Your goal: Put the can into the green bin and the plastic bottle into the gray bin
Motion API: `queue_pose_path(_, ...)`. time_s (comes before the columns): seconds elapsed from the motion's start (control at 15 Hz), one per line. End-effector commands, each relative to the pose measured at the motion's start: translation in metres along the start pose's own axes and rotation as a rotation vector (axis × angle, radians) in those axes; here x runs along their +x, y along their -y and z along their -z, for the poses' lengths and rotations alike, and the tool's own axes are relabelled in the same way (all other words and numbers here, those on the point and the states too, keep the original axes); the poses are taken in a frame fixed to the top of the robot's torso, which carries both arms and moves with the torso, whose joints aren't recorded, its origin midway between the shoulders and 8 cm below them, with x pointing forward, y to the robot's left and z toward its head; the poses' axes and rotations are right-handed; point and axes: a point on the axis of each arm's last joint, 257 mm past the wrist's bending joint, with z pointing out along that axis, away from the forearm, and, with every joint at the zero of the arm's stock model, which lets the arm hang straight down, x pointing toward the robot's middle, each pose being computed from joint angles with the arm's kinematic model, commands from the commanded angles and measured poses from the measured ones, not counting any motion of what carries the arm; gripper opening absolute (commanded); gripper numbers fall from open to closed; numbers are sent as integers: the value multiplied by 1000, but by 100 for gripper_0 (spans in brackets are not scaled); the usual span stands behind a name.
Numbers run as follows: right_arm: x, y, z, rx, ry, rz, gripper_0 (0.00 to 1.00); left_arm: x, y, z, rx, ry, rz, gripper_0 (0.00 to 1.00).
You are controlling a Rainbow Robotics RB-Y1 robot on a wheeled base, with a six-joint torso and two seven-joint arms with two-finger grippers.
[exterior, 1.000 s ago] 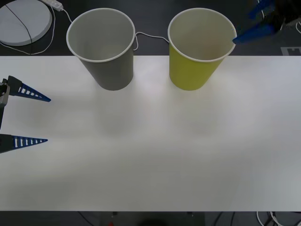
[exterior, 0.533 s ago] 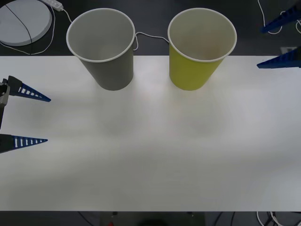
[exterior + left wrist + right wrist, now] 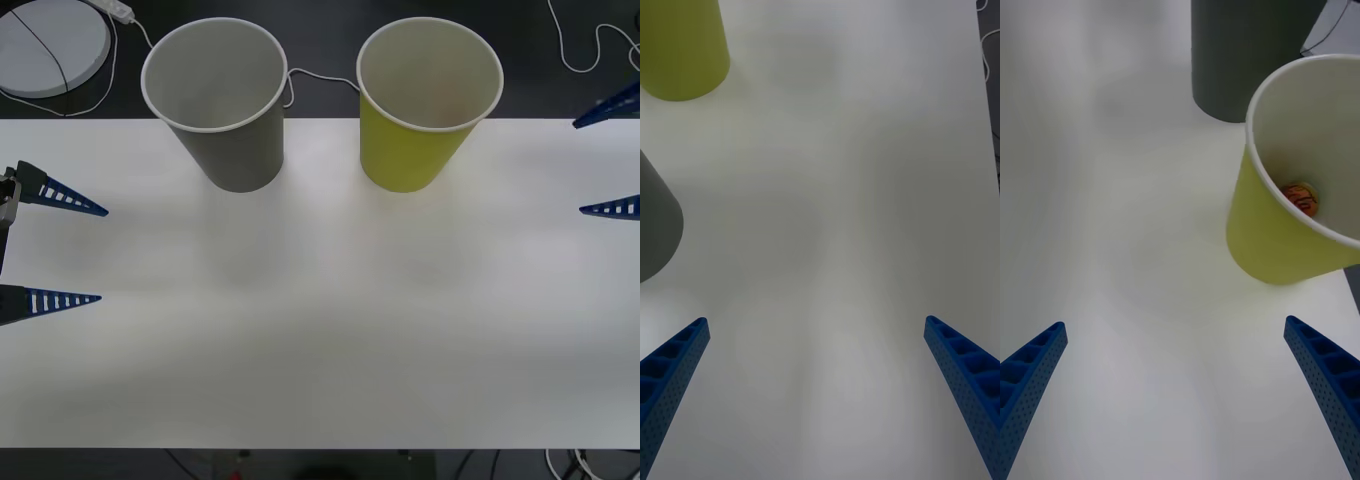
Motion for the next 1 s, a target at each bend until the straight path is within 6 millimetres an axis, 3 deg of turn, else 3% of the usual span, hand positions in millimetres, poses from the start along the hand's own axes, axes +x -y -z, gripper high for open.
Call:
queue_pose_path(0.07,19,-18,-3,-4,23,34,100,0,0,0,0,0,0,100)
queue_pose_path(0.33,38,-40,-9,-9,50,78,100,0,0,0,0,0,0,100)
queue_pose_path(1.0,65,-75,-24,-24,78,65,100,0,0,0,0,0,0,100)
